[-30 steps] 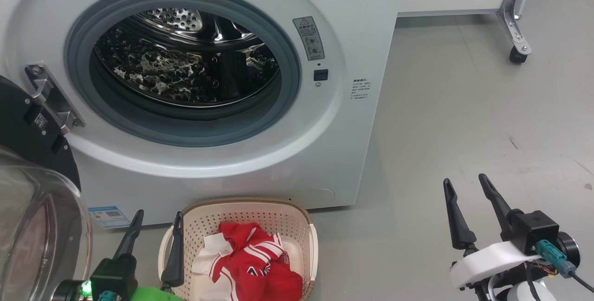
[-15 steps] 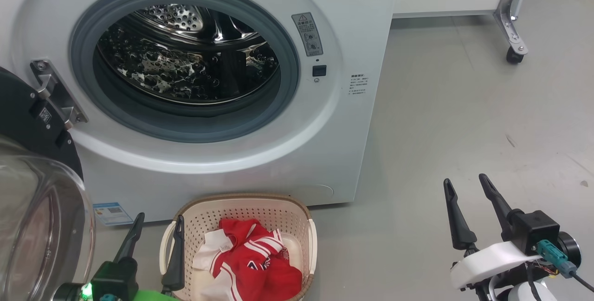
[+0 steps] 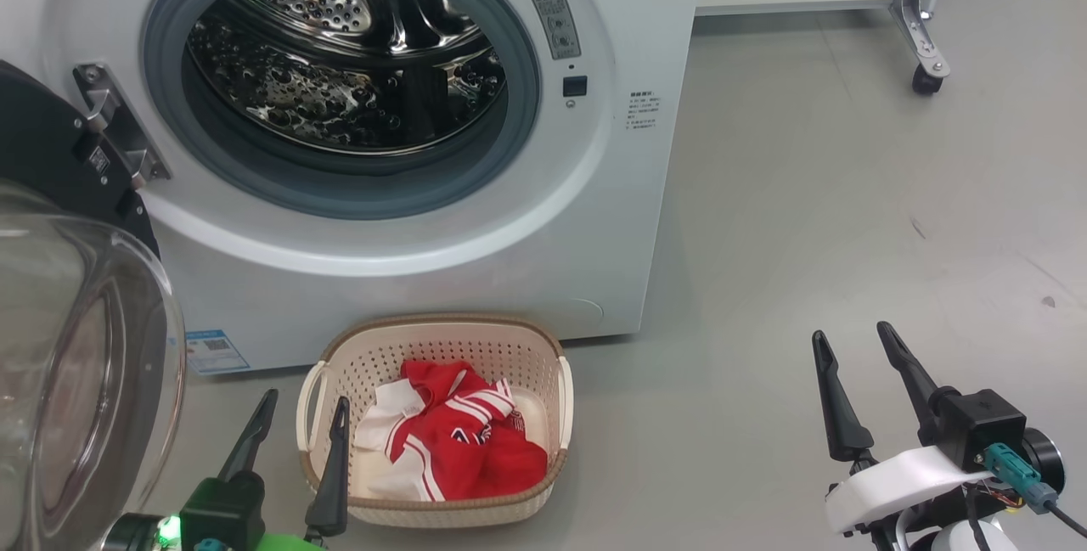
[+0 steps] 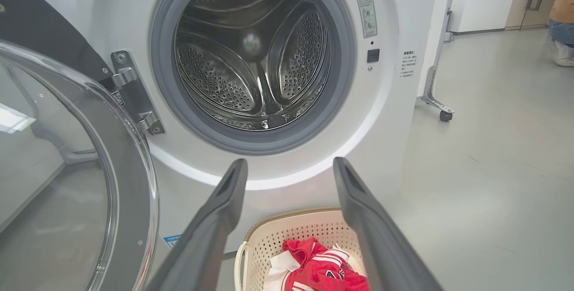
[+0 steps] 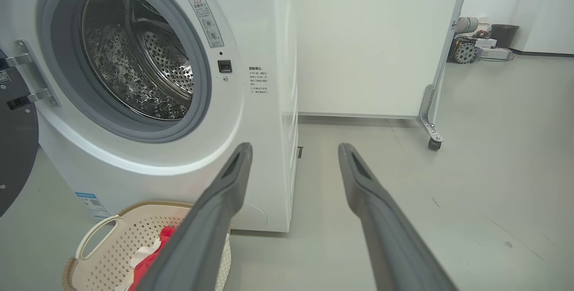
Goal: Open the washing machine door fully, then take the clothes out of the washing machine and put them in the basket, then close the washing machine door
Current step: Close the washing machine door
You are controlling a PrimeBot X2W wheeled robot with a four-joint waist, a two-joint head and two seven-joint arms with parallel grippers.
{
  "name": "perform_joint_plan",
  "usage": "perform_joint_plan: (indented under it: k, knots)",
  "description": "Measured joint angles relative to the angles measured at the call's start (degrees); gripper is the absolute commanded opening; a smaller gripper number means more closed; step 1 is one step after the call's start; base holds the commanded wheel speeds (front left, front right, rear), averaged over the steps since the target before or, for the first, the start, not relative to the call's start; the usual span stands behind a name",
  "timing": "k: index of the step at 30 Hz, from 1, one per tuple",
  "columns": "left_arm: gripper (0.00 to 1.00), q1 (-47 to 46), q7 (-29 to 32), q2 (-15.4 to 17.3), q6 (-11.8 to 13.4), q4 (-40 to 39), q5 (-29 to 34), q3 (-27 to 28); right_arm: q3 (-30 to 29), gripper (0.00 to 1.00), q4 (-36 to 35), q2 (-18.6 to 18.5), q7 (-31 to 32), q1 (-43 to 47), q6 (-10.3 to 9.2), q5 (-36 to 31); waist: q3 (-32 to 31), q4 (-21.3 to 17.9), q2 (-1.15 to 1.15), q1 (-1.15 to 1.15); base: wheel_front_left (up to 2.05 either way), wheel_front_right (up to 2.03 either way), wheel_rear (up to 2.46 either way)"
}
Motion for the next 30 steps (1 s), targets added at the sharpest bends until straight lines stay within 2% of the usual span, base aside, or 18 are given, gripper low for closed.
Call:
perform_joint_plan:
  k: [15, 30]
  knots:
    - [1.00, 0.59, 0.19, 0.00, 0.00, -1.51, -0.01, 0.01, -0.04, 1.00, -0.64, -0.24, 0.33, 0.03, -0.52, 0.01, 0.41, 0.09, 0.00, 0.00, -0.78, 0.78, 0.00]
    - [1.00, 0.62, 0.25, 0.00, 0.01, -2.04, -0.01, 0.03, -0.08, 1.00, -0.89, -0.31, 0.33, 0.03, -0.92, 0.01, 0.32, 0.36, 0.00, 0.00, -0.16, 0.16, 0.00]
